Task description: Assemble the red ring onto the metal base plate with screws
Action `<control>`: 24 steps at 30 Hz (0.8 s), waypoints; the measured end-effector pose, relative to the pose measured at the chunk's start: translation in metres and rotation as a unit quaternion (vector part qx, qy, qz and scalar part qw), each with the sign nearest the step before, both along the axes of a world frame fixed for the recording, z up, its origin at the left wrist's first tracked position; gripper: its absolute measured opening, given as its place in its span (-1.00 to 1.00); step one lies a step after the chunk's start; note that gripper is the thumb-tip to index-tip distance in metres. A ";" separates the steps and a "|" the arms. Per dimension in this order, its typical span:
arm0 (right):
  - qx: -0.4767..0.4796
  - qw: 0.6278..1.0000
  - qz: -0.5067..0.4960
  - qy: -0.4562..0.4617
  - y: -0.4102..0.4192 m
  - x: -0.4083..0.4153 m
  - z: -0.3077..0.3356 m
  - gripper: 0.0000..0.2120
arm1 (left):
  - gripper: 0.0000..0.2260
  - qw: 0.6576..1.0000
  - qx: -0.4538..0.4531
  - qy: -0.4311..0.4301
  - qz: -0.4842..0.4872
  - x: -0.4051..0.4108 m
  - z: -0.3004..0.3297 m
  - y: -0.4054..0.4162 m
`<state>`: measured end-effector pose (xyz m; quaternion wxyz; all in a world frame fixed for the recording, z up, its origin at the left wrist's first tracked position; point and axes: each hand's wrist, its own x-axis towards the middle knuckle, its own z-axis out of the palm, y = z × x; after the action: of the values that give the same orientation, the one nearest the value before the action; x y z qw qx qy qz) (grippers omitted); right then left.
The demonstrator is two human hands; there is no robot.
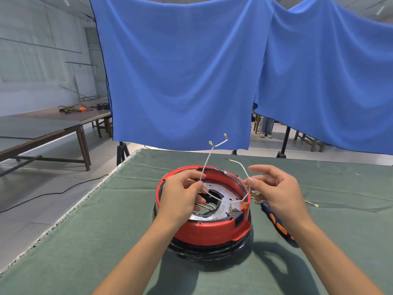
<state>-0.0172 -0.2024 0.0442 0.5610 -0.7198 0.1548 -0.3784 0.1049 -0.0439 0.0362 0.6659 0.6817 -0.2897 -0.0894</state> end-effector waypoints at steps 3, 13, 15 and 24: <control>-0.003 1.000 0.024 -0.009 0.003 -0.001 0.002 -0.83 | -0.81 1.000 0.002 0.011 -0.001 0.002 0.000 0.001; -0.012 0.999 0.030 -0.042 0.008 -0.002 0.005 -0.86 | -0.81 1.000 0.009 0.003 -0.004 0.002 0.001 0.002; -0.008 0.998 0.031 -0.052 0.009 -0.002 0.006 -0.87 | -0.81 0.999 -0.001 0.031 -0.011 0.002 0.003 0.002; -0.009 0.996 0.040 -0.081 0.015 -0.003 0.010 -0.96 | -0.82 0.991 -0.028 0.124 -0.036 0.007 0.011 0.009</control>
<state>-0.0205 -0.1879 0.0540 0.5800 -0.6973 0.0759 -0.4143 0.1122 -0.0350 0.0471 0.7116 0.6356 -0.2321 -0.1892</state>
